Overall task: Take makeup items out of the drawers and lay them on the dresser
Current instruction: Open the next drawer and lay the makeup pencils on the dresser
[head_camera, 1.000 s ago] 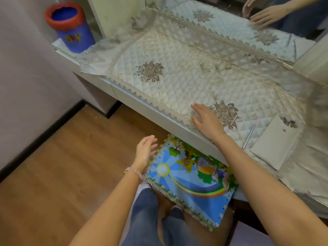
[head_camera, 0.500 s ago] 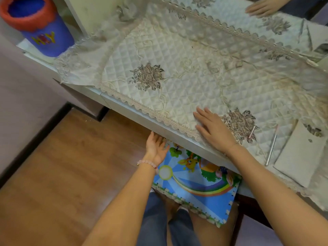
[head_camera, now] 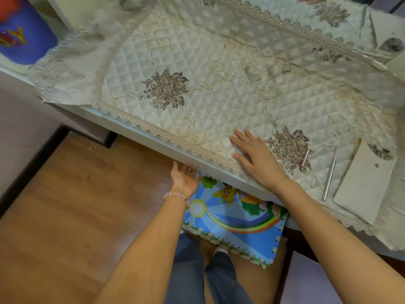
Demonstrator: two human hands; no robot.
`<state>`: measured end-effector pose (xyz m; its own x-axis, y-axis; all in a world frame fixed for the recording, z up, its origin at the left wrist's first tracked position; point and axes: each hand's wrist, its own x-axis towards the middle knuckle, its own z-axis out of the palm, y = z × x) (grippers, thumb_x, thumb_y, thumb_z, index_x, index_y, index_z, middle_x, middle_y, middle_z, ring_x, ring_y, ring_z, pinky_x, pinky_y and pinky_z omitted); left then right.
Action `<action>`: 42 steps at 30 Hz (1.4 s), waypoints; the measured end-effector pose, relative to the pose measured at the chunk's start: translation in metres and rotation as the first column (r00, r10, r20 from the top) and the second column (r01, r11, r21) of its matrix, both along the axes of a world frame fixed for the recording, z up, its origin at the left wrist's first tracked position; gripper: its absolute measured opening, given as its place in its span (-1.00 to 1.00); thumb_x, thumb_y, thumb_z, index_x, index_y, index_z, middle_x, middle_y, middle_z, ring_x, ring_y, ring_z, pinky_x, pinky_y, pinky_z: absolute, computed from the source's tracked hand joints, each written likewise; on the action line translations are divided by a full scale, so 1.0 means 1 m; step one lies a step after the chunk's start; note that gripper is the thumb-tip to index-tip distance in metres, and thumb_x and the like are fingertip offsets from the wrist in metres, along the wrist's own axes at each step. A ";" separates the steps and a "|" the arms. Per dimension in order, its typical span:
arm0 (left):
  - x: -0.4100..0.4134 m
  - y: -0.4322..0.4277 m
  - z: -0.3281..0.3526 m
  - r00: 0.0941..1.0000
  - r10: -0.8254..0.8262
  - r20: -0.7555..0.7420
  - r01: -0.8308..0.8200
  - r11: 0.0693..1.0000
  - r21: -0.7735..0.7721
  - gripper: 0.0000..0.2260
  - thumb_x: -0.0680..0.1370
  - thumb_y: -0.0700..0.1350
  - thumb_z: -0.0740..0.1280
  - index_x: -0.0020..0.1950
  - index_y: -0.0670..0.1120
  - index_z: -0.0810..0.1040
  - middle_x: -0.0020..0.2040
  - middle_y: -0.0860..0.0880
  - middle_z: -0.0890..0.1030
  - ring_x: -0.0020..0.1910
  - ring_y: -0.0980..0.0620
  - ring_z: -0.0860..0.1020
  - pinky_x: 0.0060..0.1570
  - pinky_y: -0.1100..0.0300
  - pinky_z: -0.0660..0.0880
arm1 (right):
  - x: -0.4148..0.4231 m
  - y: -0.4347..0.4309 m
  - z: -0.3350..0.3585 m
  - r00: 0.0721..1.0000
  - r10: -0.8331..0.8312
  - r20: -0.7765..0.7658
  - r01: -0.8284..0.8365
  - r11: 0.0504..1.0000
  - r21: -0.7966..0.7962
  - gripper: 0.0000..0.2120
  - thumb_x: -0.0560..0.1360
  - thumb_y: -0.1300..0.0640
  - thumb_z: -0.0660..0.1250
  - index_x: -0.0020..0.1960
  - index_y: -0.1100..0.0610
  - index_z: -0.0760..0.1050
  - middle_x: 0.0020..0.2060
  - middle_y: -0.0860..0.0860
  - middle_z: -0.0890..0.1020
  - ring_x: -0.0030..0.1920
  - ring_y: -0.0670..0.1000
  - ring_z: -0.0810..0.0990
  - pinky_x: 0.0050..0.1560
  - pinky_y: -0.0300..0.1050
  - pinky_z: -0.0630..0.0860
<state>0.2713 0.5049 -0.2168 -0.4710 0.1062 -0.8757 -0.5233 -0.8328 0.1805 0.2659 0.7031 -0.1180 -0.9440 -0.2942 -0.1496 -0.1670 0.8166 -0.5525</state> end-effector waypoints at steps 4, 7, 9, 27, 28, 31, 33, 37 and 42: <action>0.001 -0.003 -0.007 1.000 -0.004 0.019 0.004 1.000 -0.006 -0.44 0.58 0.19 0.06 0.42 -0.18 0.27 0.39 -0.15 0.36 0.35 -0.09 0.35 0.29 -0.10 0.29 | 0.000 0.000 0.000 1.000 -0.001 0.001 0.001 1.000 -0.008 -0.54 0.59 0.01 0.13 0.47 0.03 0.19 0.49 -0.05 0.15 0.44 -0.16 -0.06 0.47 -0.04 -0.14; 0.004 -0.005 -0.010 1.000 0.000 0.024 0.000 1.000 -0.013 -0.46 0.58 0.19 0.07 0.38 -0.17 0.32 0.36 -0.14 0.40 0.34 -0.08 0.37 0.23 -0.10 0.34 | 0.000 0.002 0.000 1.000 0.015 0.005 -0.015 1.000 -0.005 -0.54 0.59 0.01 0.13 0.47 0.03 0.19 0.50 -0.03 0.15 0.46 -0.13 -0.05 0.47 -0.03 -0.14; 0.006 -0.005 -0.009 1.000 0.007 0.028 -0.006 1.000 -0.020 -0.48 0.58 0.19 0.07 0.36 -0.17 0.33 0.35 -0.14 0.41 0.33 -0.08 0.38 0.20 -0.08 0.35 | 0.000 0.002 -0.001 1.000 0.026 0.011 -0.026 1.000 0.000 -0.53 0.59 0.00 0.12 0.47 0.04 0.18 0.50 -0.02 0.15 0.50 -0.06 -0.04 0.46 -0.02 -0.14; 0.135 -0.060 -0.014 0.980 0.138 0.143 -0.124 0.987 -0.104 -0.59 0.54 0.19 0.17 -0.01 -0.17 0.47 -0.02 -0.14 0.49 0.07 -0.11 0.48 0.12 -0.09 0.47 | 0.042 -0.004 -0.005 0.995 0.017 -0.098 -0.004 0.992 0.129 -0.58 0.62 0.07 0.07 0.47 0.04 0.20 0.50 0.01 0.19 0.52 0.03 0.05 0.47 0.02 -0.10; 0.145 -0.065 -0.014 0.978 0.148 0.145 -0.134 0.985 -0.106 -0.59 0.54 0.18 0.17 -0.02 -0.18 0.47 -0.03 -0.15 0.49 0.08 -0.13 0.47 0.16 -0.10 0.46 | 0.043 -0.004 -0.004 0.995 0.017 -0.095 -0.004 0.991 0.135 -0.58 0.62 0.07 0.07 0.47 0.04 0.19 0.50 0.00 0.18 0.52 0.03 0.04 0.47 0.03 -0.11; 0.169 -0.074 -0.011 0.973 0.181 0.145 -0.165 0.979 -0.115 -0.59 0.55 0.18 0.16 0.03 -0.18 0.45 0.01 -0.16 0.50 0.09 -0.15 0.48 0.10 -0.11 0.48 | 0.043 -0.004 -0.005 0.995 0.014 -0.101 0.002 0.988 0.152 -0.57 0.62 0.07 0.07 0.48 0.04 0.17 0.50 0.01 0.17 0.52 0.03 0.04 0.47 0.04 -0.11; 0.182 -0.077 -0.010 0.968 0.198 0.154 -0.176 0.974 -0.142 -0.58 0.55 0.18 0.16 0.09 -0.18 0.44 0.03 -0.15 0.50 0.06 -0.13 0.50 -0.03 -0.07 0.50 | 0.043 -0.005 -0.004 0.995 0.013 -0.100 0.003 0.987 0.162 -0.57 0.62 0.07 0.06 0.48 0.04 0.16 0.51 0.01 0.16 0.52 0.03 0.04 0.47 0.03 -0.11; 0.200 -0.083 -0.006 0.966 0.197 0.166 -0.165 0.968 -0.188 -0.58 0.55 0.17 0.15 0.10 -0.18 0.44 -0.14 -0.12 0.49 -0.18 -0.07 0.49 -0.27 0.02 0.48 | 0.047 -0.006 -0.005 0.995 0.015 -0.102 0.002 0.986 0.168 -0.57 0.62 0.08 0.07 0.49 0.04 0.15 0.51 0.02 0.16 0.52 0.04 0.04 0.48 0.04 -0.09; 0.216 -0.086 -0.002 0.972 0.189 0.139 -0.152 0.958 -0.244 -0.54 0.58 0.15 0.10 0.20 -0.20 0.45 0.05 -0.02 0.55 0.05 -0.07 0.54 -0.01 0.03 0.52 | 0.052 -0.007 -0.002 0.996 0.006 -0.091 0.009 0.986 0.169 -0.55 0.61 0.10 0.08 0.49 0.06 0.15 0.51 0.03 0.16 0.52 0.05 0.03 0.47 0.08 -0.07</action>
